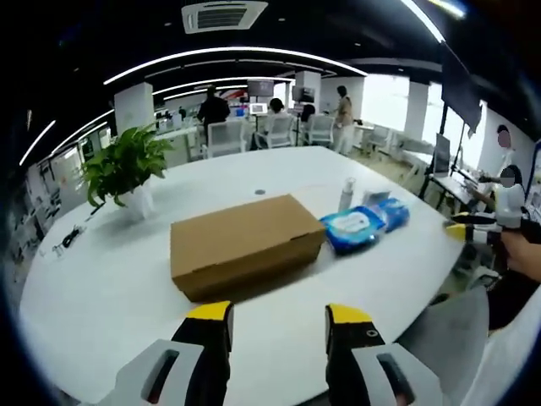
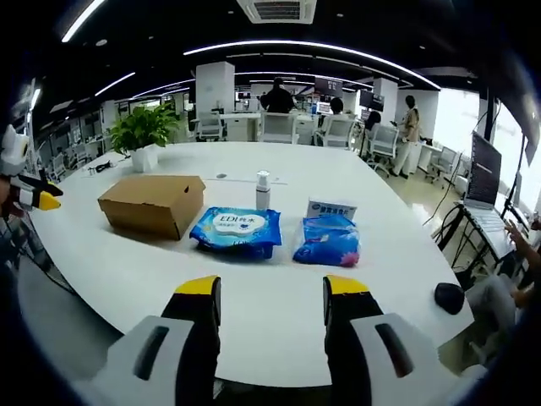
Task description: Operate the shoe box by opening the lid, removing the specified soft item, and placing it in the target area until the item is outside and the box remains undamaged.
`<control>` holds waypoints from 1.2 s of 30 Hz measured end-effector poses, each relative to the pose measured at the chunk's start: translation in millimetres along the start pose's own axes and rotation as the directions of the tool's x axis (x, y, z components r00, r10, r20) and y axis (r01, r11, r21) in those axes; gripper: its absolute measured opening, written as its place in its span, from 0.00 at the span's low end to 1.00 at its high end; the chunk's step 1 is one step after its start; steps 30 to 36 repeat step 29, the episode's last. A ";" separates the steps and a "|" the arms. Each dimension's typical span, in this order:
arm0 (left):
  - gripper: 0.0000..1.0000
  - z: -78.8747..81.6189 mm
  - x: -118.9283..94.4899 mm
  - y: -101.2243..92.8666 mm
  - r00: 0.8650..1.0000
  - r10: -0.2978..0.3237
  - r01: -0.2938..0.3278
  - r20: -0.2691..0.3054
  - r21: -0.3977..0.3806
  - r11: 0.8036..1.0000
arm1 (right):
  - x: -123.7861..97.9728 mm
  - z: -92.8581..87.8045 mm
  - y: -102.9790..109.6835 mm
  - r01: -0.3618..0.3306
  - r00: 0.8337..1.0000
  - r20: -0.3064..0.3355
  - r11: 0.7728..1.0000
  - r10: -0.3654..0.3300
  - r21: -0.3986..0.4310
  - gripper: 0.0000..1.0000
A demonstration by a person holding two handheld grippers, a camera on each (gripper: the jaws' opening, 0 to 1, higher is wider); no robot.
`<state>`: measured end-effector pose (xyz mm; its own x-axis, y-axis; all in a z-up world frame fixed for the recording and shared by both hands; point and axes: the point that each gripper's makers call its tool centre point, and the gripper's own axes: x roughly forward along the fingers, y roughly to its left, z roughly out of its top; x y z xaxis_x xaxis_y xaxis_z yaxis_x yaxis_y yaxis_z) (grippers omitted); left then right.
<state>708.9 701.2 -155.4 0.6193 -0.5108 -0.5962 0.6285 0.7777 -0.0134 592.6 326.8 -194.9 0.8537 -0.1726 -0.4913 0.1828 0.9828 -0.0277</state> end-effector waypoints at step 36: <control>0.44 -5.8 -2.1 12.2 0.998 -0.067 0.067 -0.012 -0.017 0.998 | -1.0 3.4 19.3 0.034 0.999 -0.013 0.999 -0.033 0.012 0.47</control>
